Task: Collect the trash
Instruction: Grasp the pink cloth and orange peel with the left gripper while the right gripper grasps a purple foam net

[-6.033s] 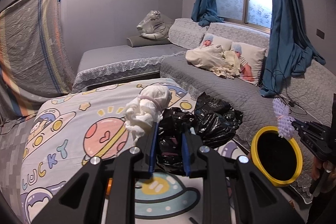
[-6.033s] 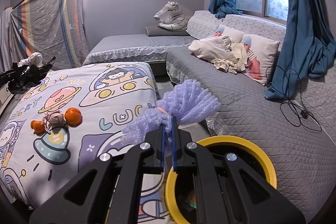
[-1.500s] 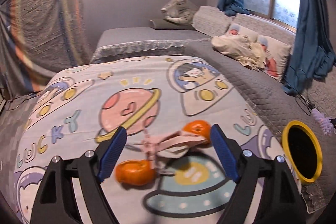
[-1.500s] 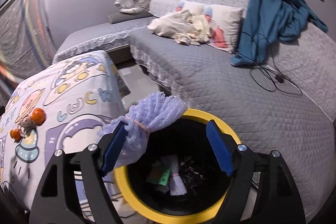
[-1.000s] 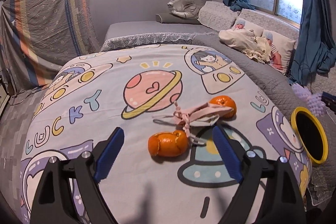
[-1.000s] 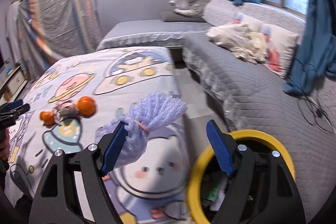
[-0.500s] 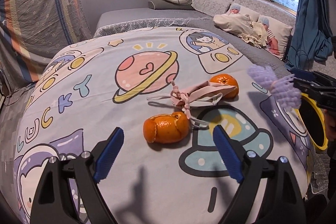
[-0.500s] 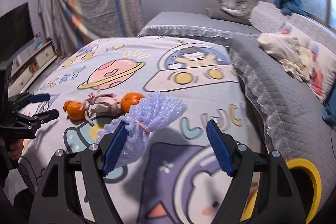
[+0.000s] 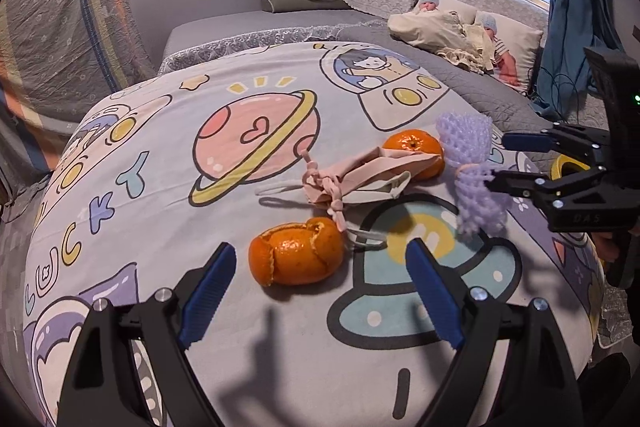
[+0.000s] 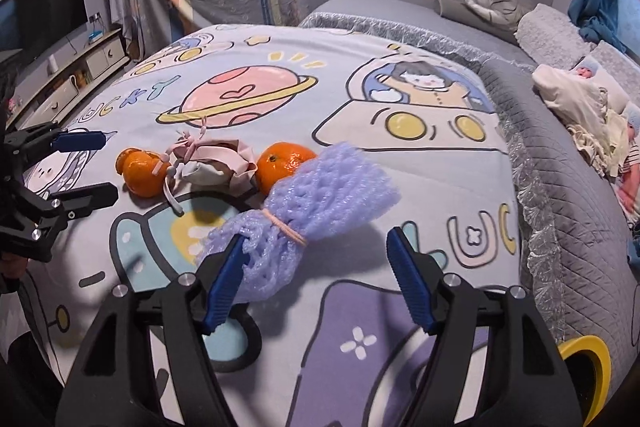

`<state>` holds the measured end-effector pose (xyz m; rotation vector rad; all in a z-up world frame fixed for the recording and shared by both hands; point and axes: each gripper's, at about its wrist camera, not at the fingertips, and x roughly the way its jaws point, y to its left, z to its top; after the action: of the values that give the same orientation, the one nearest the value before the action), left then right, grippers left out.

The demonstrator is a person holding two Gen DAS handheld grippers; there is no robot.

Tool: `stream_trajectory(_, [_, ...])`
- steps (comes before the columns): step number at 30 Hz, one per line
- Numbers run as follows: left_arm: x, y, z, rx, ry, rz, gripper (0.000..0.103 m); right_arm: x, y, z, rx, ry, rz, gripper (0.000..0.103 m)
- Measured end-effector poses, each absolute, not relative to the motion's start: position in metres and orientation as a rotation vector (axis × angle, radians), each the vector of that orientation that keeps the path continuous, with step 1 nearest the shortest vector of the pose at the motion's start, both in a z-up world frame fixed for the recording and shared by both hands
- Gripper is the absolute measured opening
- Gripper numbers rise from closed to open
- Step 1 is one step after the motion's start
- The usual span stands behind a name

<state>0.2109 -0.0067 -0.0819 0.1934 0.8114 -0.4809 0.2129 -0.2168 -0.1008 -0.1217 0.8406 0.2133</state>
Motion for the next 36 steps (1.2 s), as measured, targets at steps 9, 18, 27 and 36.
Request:
stream_trajectory(9, [0.229,-0.015,-0.086,0.217,0.817,-0.496,0.083,0.246,-0.207,-0.114,-0.158,0.883,0.242,0.066])
stream_trajectory(18, [0.249,-0.025,-0.099,0.214,0.883,-0.512,0.070,0.291,-0.202,-0.122,-0.148,0.919,0.289,0.071])
stream_trajectory(27, [0.271,-0.026,-0.106,0.171,0.942,-0.507,0.051,0.332,-0.185,-0.127,-0.170,0.925,0.334,0.070])
stream_trajectory(36, [0.274,-0.035,-0.114,0.200,0.963,-0.498,0.021,0.349,-0.164,-0.130,-0.188,0.941,0.384,0.032])
